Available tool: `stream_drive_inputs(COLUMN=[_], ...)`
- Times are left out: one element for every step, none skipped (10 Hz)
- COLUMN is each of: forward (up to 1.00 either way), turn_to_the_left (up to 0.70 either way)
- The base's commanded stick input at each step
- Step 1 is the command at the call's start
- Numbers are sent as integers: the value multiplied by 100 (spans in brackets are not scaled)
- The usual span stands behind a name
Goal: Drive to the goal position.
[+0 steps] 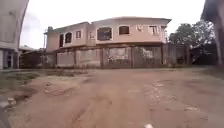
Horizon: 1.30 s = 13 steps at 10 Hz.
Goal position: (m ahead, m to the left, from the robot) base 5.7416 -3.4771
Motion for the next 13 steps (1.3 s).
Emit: stream_drive_inputs(forward=[85,85,85,85,85,85,85,85,85,85,85,85,85], turn_to_the_left=[0,0,0,0,0,0,0,0,0,0,0,0,0])
